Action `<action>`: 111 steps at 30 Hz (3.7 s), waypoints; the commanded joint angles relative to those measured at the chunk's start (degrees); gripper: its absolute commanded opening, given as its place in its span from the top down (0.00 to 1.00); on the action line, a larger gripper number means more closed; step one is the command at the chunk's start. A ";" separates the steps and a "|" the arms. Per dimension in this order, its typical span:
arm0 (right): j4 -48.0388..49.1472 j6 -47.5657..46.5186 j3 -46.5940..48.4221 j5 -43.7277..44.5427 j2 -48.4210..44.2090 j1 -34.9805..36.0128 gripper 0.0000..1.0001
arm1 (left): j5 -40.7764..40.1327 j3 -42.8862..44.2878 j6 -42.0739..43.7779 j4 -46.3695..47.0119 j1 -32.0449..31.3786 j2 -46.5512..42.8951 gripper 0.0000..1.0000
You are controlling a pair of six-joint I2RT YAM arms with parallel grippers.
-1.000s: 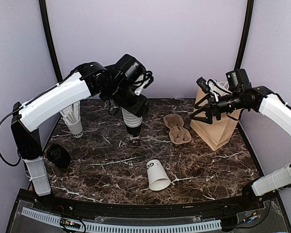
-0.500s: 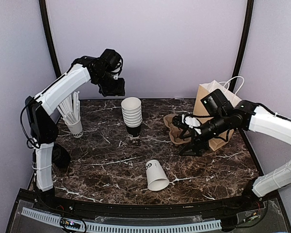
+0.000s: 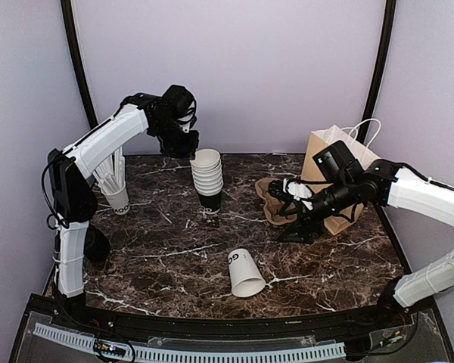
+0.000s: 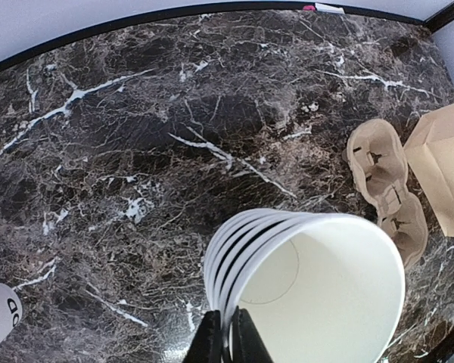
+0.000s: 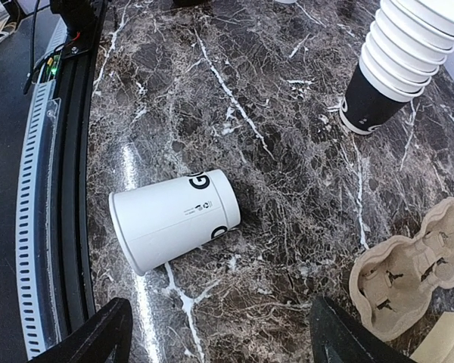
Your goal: Pack the takeout coffee
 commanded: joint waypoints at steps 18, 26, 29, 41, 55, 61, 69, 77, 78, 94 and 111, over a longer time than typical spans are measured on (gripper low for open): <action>2.19 0.65 1.22 2.62 2.82 0.55 0.19 | -1.81 6.96 2.21 0.37 7.84 0.85 1.00; 2.95 -1.27 3.27 14.86 8.22 10.90 0.25 | 6.82 6.15 0.31 4.22 14.12 1.62 1.00; 3.95 -1.84 1.99 15.69 8.31 14.60 0.25 | 8.33 6.16 -0.07 4.67 15.17 1.94 1.00; 6.13 -4.12 -2.76 23.80 7.72 25.65 0.25 | 9.00 6.71 -1.35 5.89 15.35 2.80 0.77; 13.76 -2.00 -7.06 39.09 8.28 32.24 0.35 | -4.98 -0.87 3.39 4.21 5.74 -10.91 0.51; 17.47 -1.51 -7.96 49.46 10.83 33.32 0.41 | -10.92 -19.19 -0.06 12.27 -2.35 -26.80 0.52; 17.65 0.06 -8.24 49.23 12.28 33.55 0.43 | -12.83 -27.88 -1.74 15.51 -4.76 -34.73 0.52; 10.35 0.31 -7.84 36.89 8.03 33.76 0.46 | -11.91 -38.08 1.45 21.82 -5.52 -39.22 0.52; 10.49 0.82 -8.48 35.83 8.04 33.92 0.46 | -11.49 -40.96 1.75 22.83 -5.60 -39.61 0.52; 26.70 3.81 -10.40 50.16 16.18 33.86 0.51 | -13.24 -45.83 4.97 25.83 -8.18 -42.13 0.52; 31.68 7.00 -6.40 44.03 19.49 27.38 1.00 | -11.61 -51.59 4.99 29.06 -8.15 -43.70 0.52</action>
